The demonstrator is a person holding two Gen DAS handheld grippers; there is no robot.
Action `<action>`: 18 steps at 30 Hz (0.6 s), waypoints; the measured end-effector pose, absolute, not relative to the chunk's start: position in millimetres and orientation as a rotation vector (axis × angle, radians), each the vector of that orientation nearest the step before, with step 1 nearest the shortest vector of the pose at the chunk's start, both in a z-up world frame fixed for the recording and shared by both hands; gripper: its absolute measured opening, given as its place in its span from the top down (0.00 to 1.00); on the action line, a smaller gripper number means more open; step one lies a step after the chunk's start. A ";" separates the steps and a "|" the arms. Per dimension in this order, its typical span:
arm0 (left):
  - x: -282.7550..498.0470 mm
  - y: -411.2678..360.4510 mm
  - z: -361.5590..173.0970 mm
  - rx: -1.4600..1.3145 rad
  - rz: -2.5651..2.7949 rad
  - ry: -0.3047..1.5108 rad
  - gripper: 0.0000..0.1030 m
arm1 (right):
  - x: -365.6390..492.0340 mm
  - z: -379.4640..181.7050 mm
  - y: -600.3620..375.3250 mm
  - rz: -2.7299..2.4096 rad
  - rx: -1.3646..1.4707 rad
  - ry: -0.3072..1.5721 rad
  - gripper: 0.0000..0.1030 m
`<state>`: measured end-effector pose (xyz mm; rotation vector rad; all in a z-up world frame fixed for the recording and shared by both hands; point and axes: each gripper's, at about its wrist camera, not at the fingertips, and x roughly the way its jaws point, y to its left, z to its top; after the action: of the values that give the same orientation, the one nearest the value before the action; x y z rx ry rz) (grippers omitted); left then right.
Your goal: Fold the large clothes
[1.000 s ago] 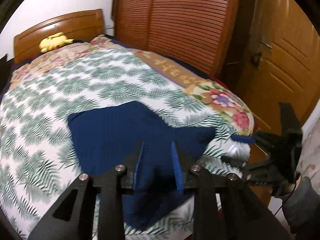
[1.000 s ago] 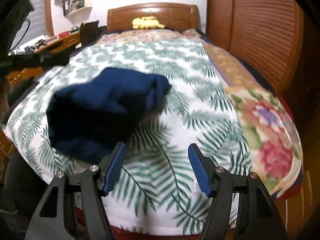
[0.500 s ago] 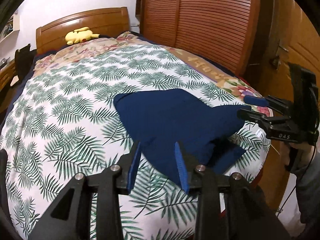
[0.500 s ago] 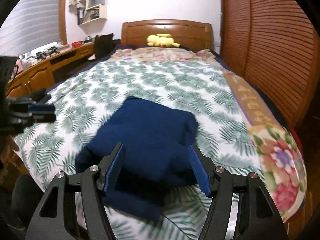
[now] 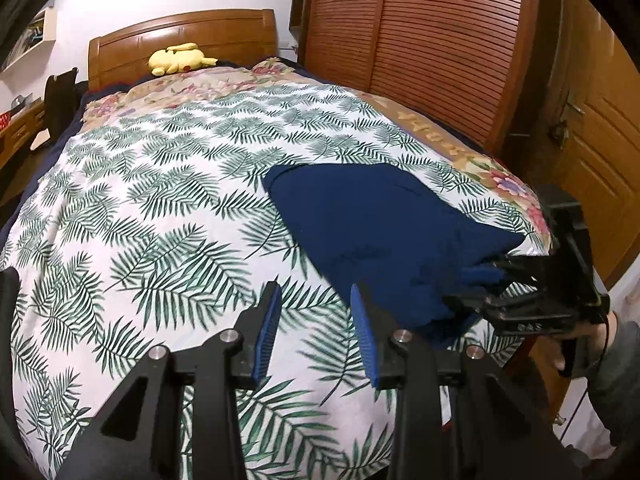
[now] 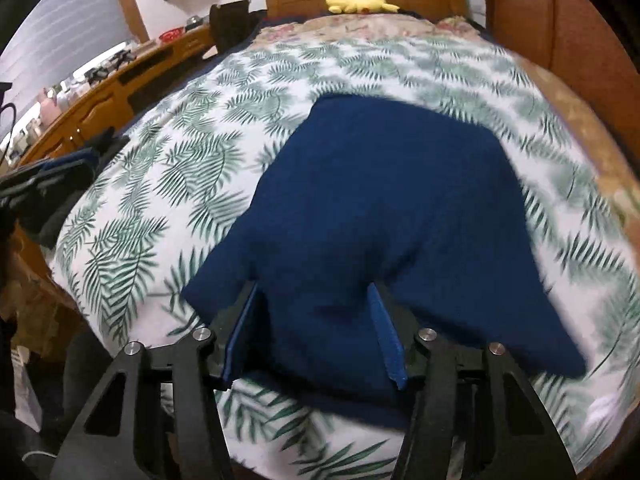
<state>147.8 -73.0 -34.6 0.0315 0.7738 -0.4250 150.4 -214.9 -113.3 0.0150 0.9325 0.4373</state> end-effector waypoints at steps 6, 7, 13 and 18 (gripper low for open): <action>148.6 -63.6 -42.7 0.014 -0.435 0.789 0.67 | 118.3 -124.8 -193.0 0.387 -0.088 0.937 0.47; 147.7 -64.0 -42.5 0.015 -0.437 0.788 0.67 | 116.1 -124.7 -190.2 0.372 -0.105 0.927 0.48; 139.0 -66.4 -41.1 0.023 -0.449 0.780 0.66 | 114.8 -112.1 -206.6 0.345 -0.017 0.875 0.50; 135.4 -71.8 -45.4 0.026 -0.459 0.788 0.66 | 107.7 -99.4 -227.4 0.328 -0.008 0.857 0.50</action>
<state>135.4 -71.8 -45.4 0.0259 0.7881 -0.4586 107.7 -227.4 -99.4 -0.0082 0.8570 0.3276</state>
